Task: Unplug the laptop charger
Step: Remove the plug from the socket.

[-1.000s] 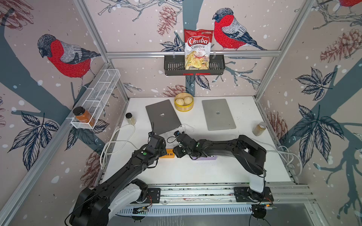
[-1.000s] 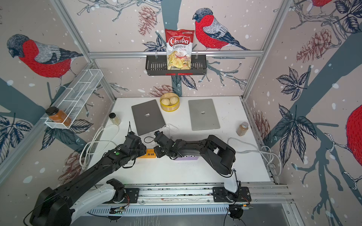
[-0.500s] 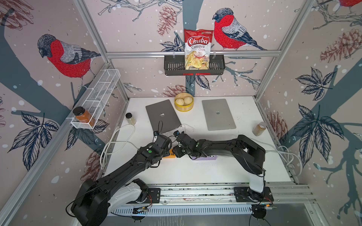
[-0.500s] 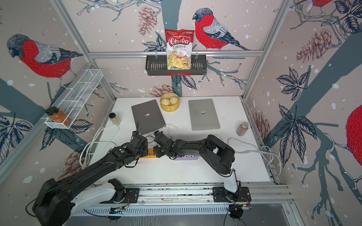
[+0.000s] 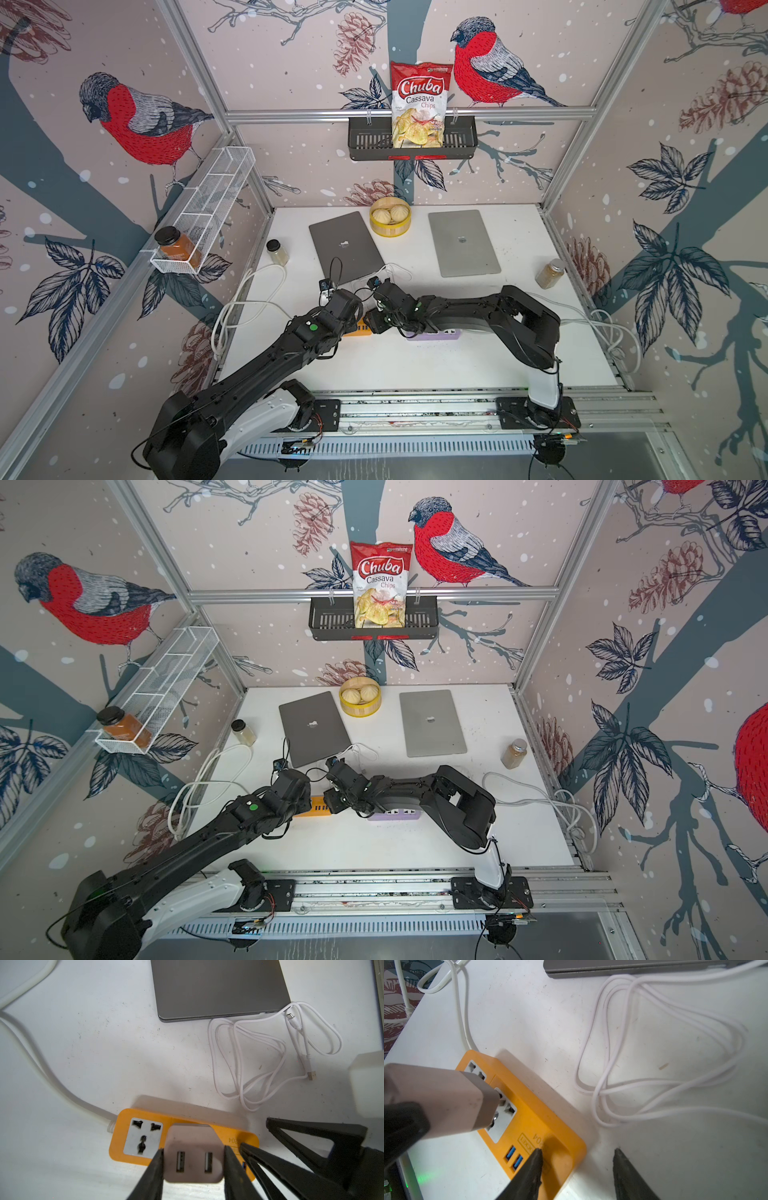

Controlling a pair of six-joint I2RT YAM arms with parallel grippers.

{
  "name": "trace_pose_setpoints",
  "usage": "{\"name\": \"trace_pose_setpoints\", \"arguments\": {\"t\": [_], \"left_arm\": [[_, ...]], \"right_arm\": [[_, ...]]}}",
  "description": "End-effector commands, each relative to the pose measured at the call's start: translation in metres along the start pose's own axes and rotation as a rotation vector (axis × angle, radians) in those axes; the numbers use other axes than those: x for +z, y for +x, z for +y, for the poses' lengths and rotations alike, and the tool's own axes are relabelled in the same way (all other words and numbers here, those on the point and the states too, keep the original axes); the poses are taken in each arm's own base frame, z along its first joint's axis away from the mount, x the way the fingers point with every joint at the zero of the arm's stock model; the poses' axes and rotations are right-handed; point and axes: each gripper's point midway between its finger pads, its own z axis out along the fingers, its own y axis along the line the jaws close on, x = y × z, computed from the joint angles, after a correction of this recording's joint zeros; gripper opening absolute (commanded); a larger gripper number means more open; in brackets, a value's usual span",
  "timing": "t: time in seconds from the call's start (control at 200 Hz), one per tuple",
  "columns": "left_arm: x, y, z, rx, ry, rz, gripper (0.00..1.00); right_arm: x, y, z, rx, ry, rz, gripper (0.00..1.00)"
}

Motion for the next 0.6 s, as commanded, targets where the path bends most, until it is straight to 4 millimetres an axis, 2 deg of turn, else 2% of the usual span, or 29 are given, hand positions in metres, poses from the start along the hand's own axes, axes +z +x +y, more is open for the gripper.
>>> {"name": "trace_pose_setpoints", "arguments": {"t": [0.0,0.13,0.31,0.465,0.595], "left_arm": [[-0.002,-0.006,0.0,-0.016,0.001,-0.029,0.19],[-0.013,-0.02,0.002,-0.024,-0.018,-0.075,0.19],[-0.035,-0.062,0.019,-0.048,-0.115,-0.156,0.18],[-0.021,-0.083,0.041,-0.093,-0.141,-0.072,0.19],[0.002,-0.09,0.057,-0.134,-0.153,-0.005,0.19]], "right_arm": [[0.002,0.018,-0.011,-0.003,0.05,0.07,0.55],[0.0,0.018,-0.011,-0.003,0.048,0.062,0.55],[-0.012,0.01,-0.011,-0.003,0.059,0.026,0.55],[-0.028,-0.001,-0.009,0.001,0.046,-0.022,0.56],[-0.04,-0.01,-0.009,-0.004,0.048,-0.066,0.6]]}}
